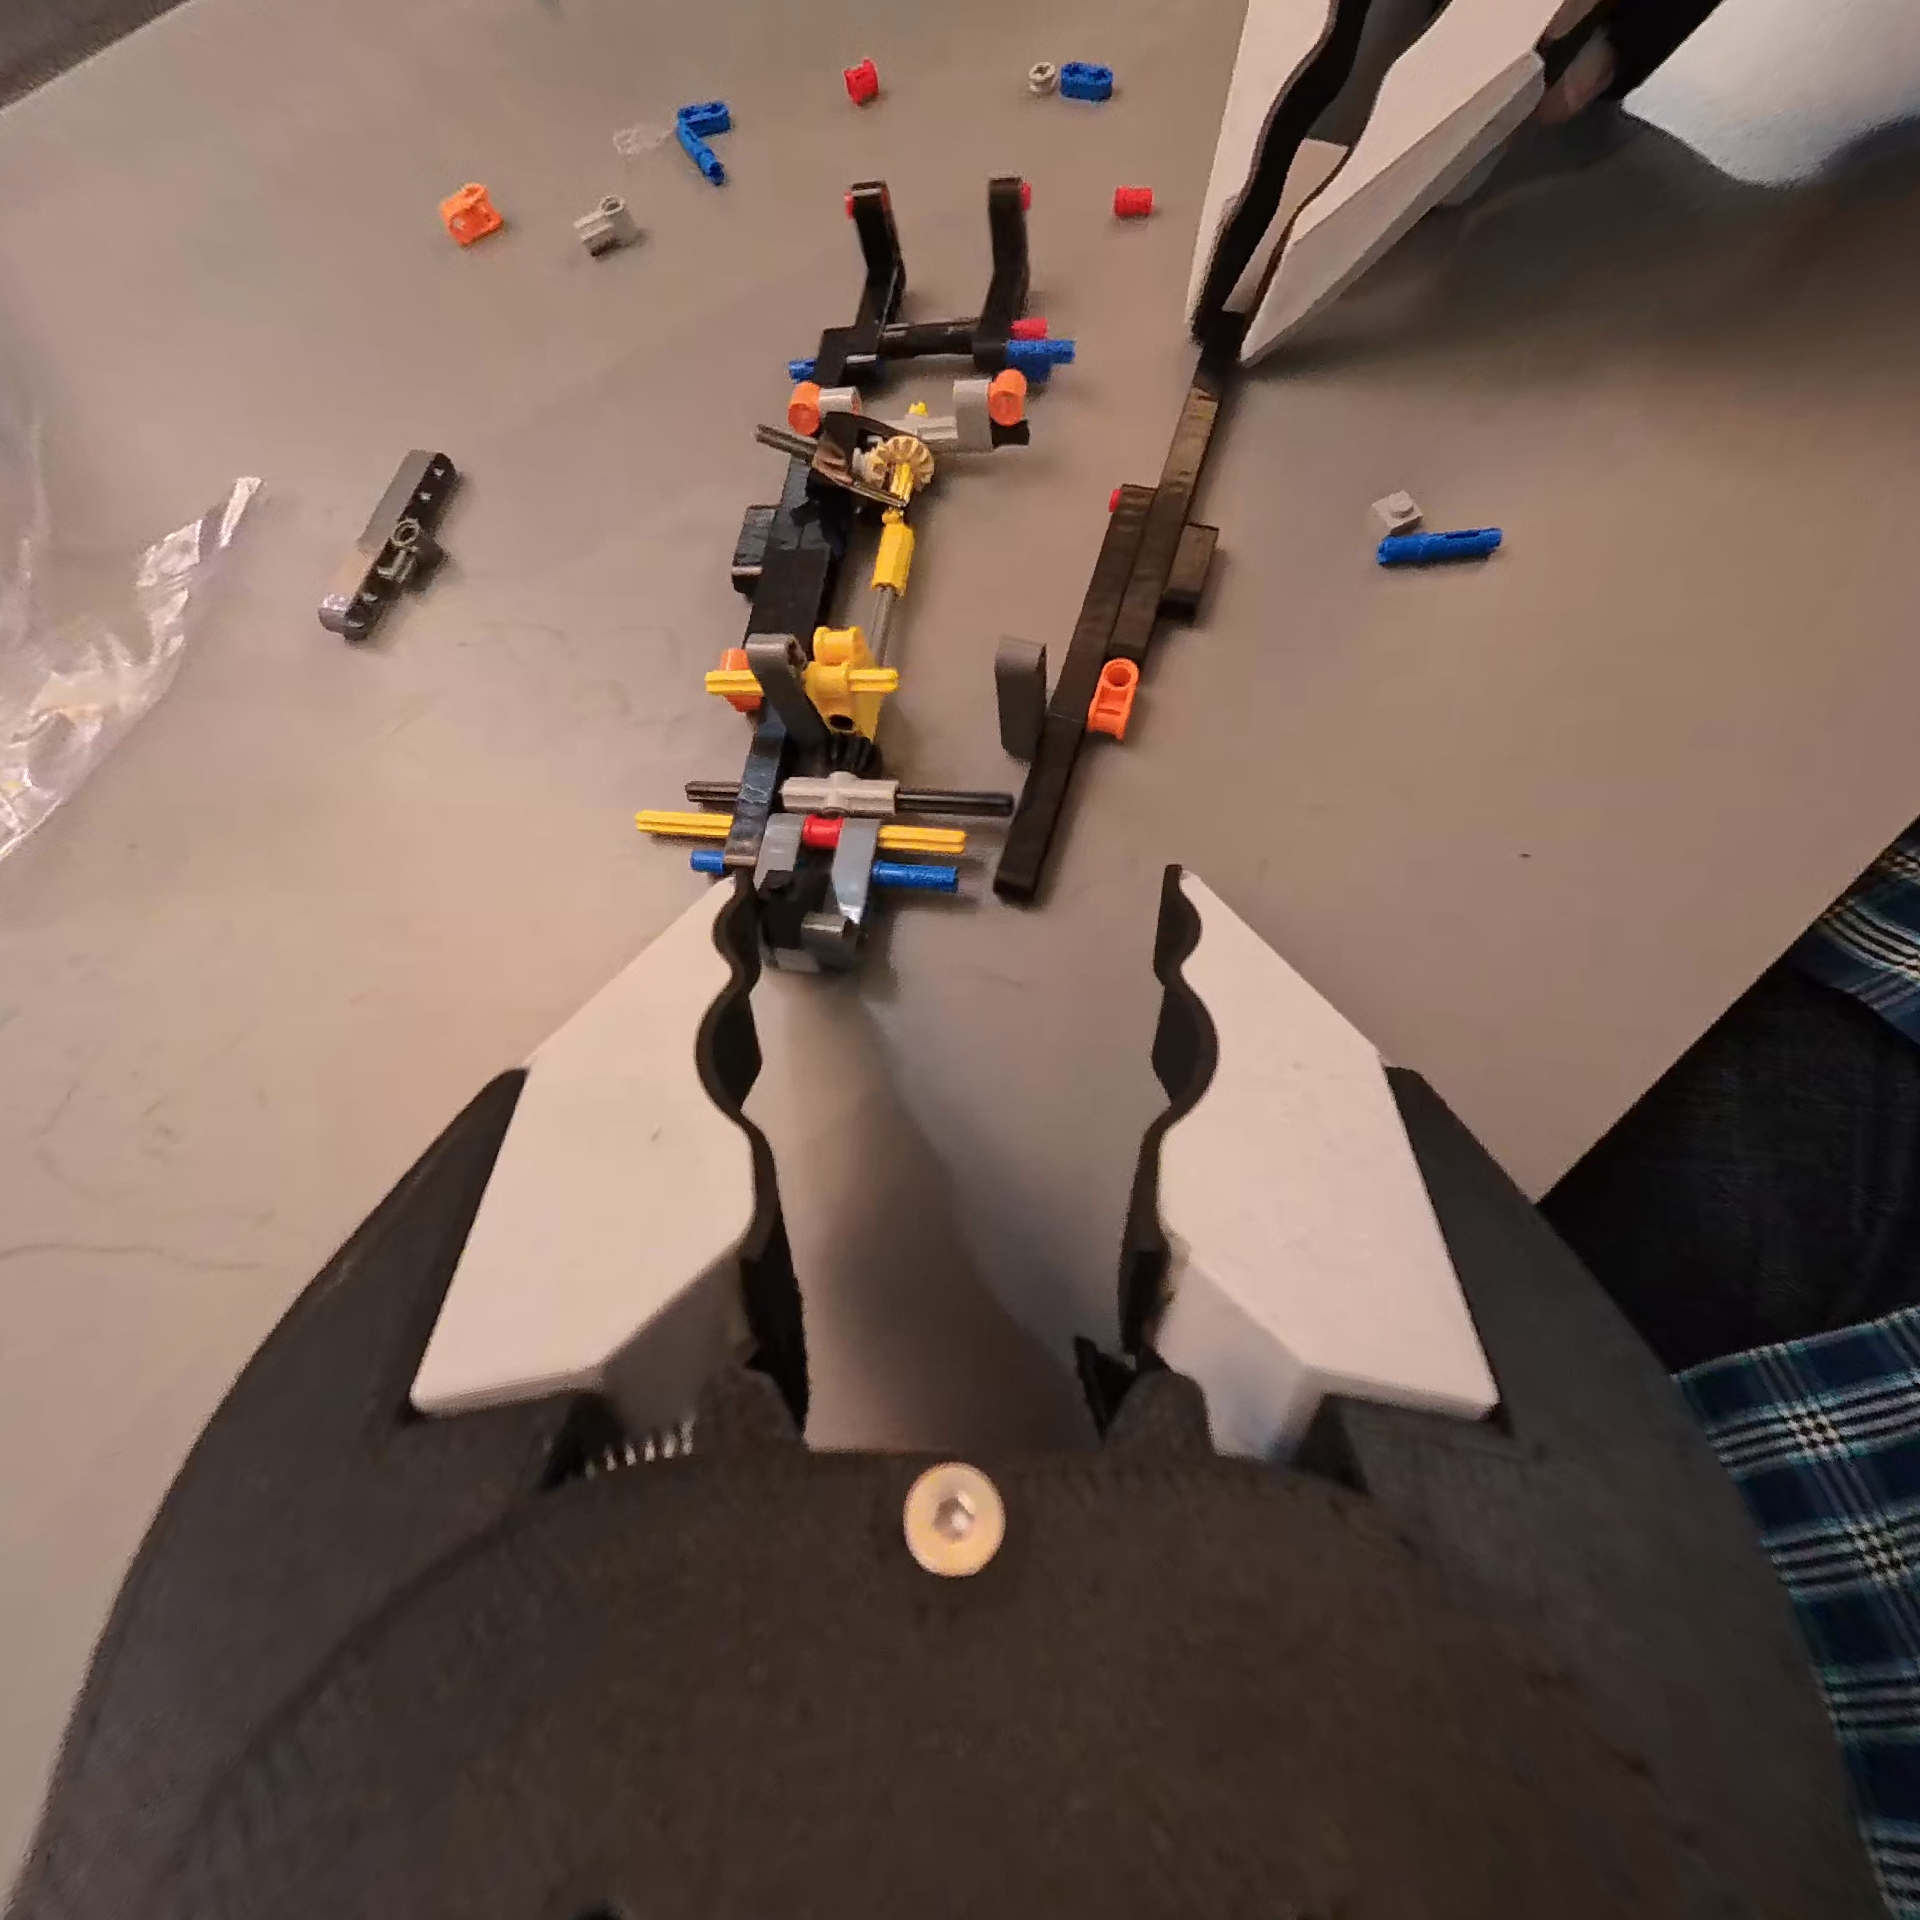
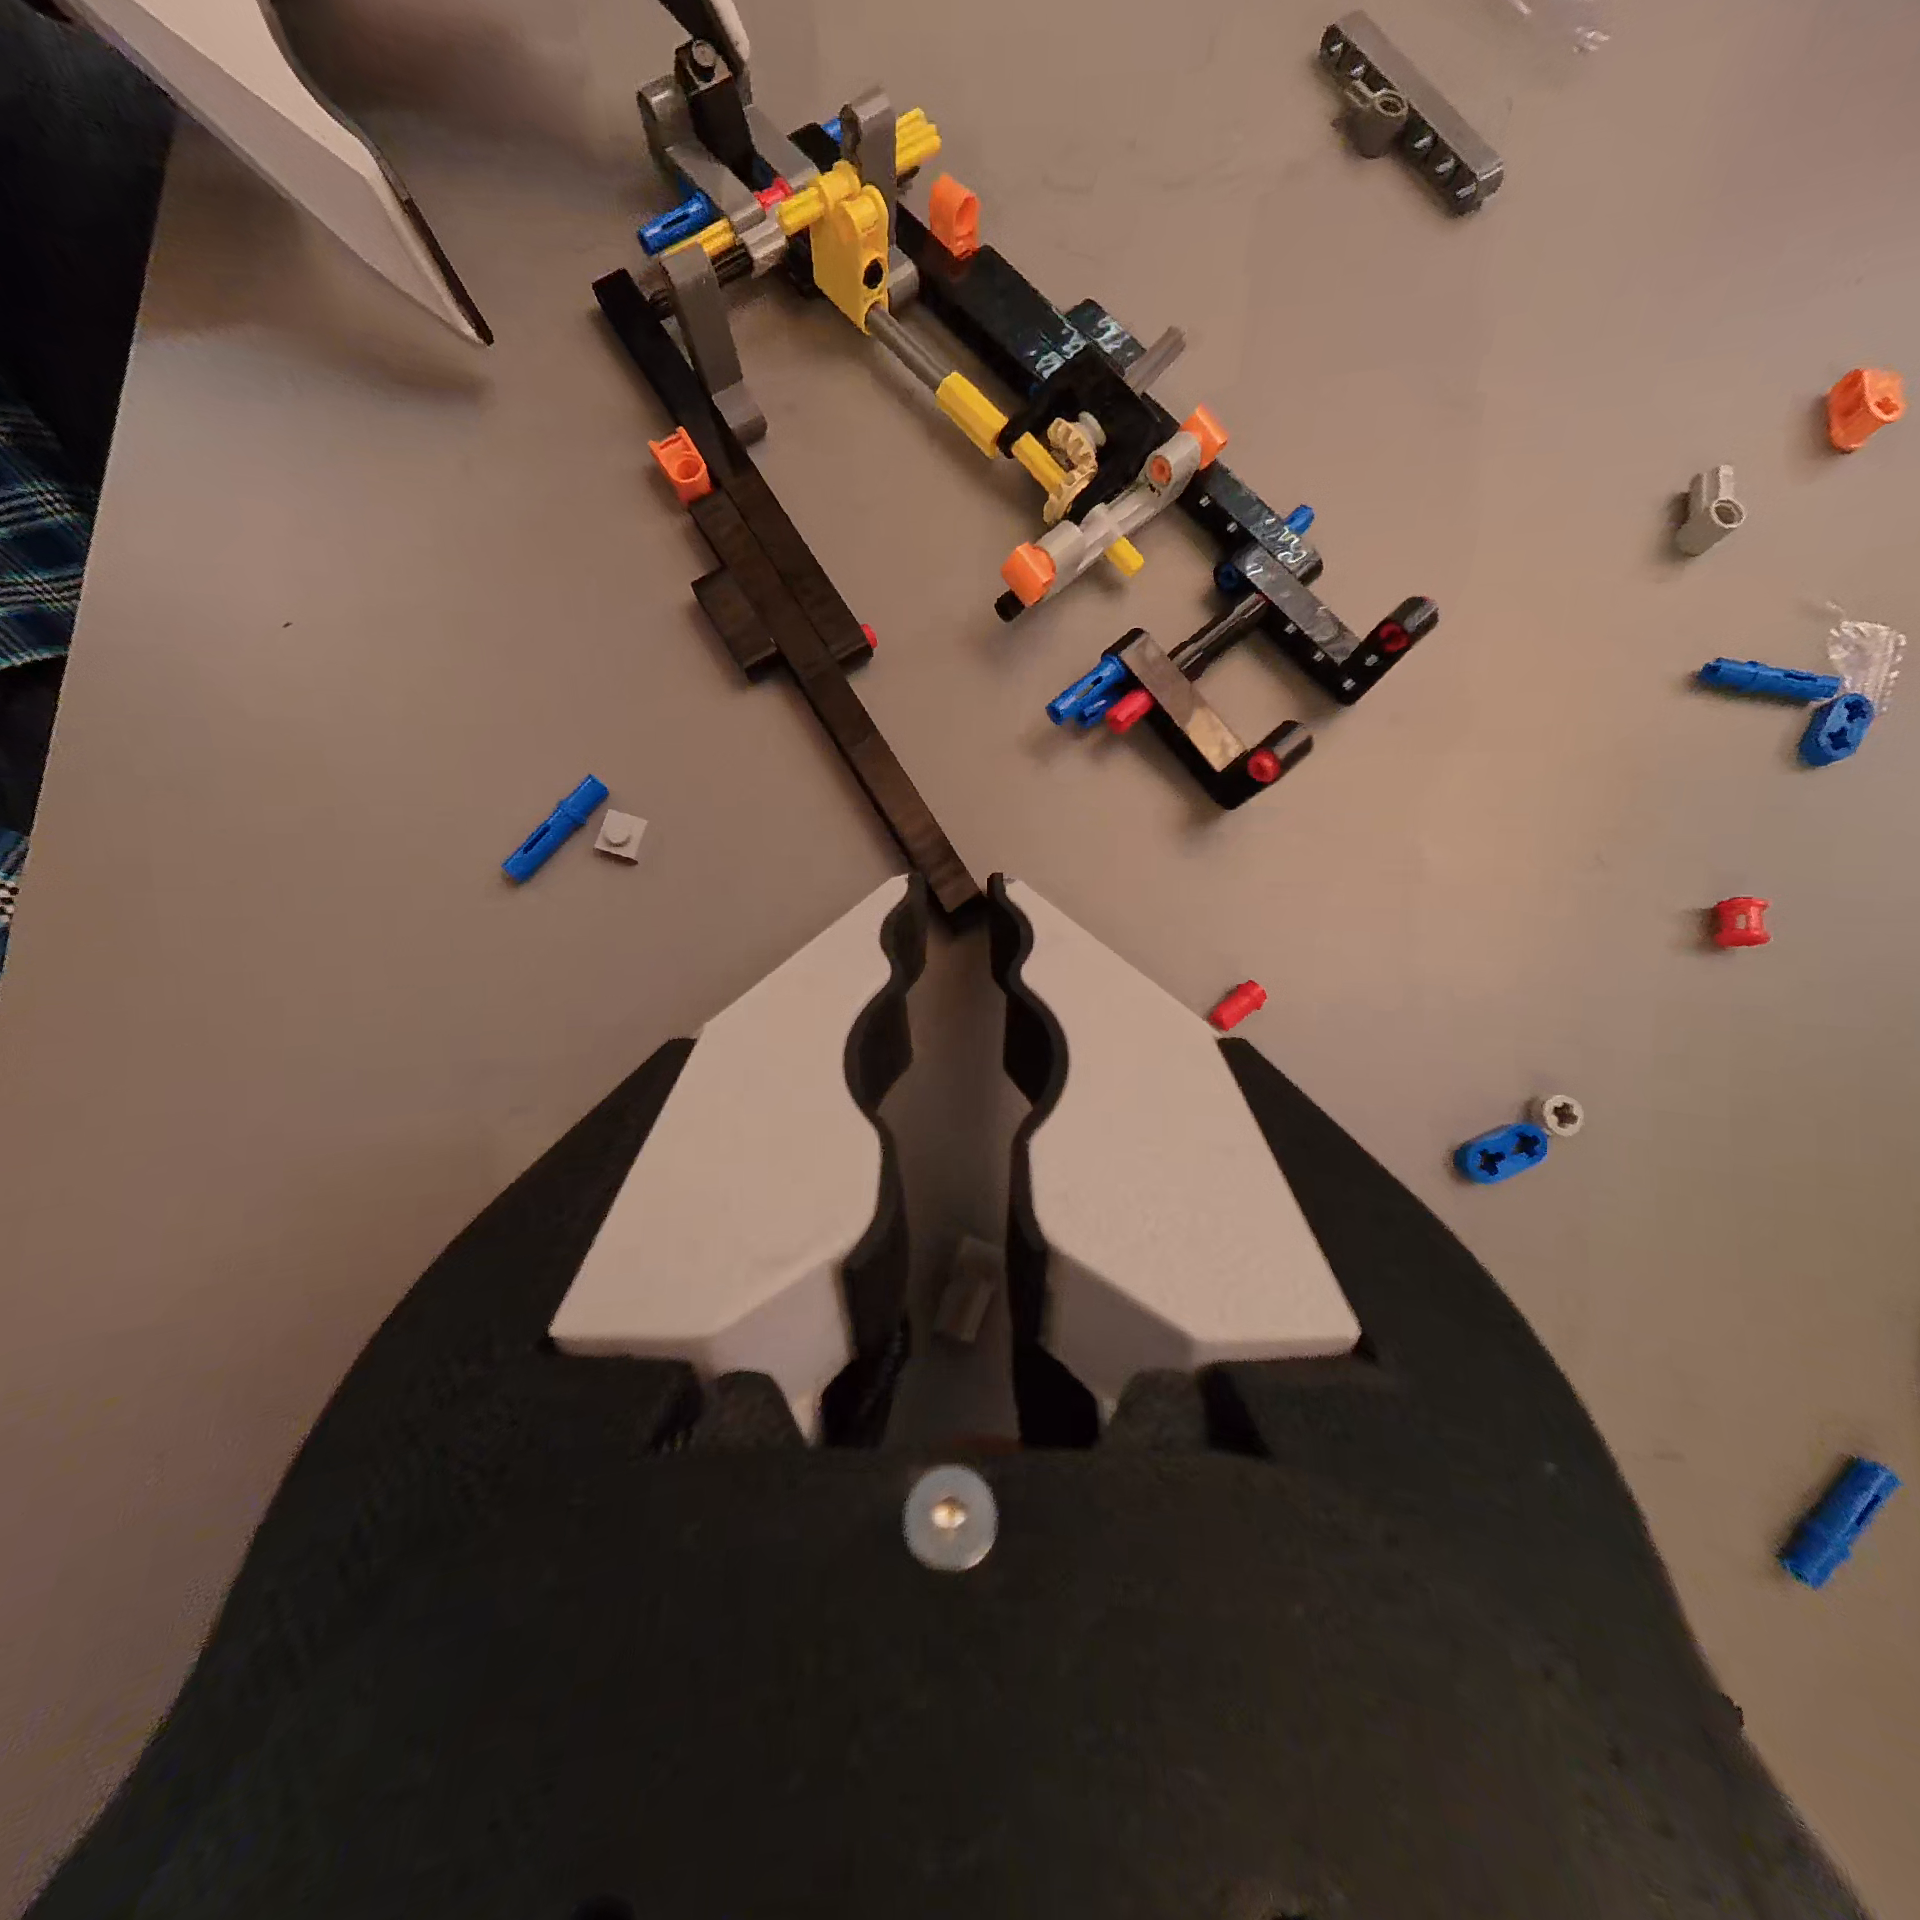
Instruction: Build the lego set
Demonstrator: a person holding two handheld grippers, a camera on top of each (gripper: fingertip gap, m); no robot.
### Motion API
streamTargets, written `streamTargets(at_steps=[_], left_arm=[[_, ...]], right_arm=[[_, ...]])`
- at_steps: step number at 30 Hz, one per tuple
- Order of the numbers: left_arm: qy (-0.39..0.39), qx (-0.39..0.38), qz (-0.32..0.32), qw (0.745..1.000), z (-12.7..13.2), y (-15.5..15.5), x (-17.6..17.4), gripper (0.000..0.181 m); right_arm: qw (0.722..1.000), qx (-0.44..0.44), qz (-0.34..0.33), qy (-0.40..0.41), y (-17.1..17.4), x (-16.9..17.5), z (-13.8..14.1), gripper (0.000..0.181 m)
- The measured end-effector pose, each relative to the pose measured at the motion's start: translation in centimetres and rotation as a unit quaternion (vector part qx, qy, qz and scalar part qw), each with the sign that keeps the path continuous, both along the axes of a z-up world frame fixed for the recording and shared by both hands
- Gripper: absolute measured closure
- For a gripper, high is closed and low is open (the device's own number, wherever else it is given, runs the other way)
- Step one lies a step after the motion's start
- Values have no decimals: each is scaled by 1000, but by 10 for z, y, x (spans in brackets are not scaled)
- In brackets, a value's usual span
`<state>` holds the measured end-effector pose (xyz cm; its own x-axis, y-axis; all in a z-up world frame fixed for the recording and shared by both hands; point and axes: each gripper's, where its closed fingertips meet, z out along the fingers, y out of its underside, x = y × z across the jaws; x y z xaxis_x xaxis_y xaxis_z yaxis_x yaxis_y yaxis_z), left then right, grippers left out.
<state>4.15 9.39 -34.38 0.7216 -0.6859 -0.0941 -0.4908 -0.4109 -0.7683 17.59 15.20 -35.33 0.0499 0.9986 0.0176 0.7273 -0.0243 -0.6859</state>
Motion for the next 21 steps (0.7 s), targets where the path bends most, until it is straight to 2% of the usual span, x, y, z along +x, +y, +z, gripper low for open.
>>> streamTargets(at_steps=[21], left_arm=[[-10,-8,6,1000,0,2,-3,106]], right_arm=[[1000,-1,16,4,-7,1,3,172]])
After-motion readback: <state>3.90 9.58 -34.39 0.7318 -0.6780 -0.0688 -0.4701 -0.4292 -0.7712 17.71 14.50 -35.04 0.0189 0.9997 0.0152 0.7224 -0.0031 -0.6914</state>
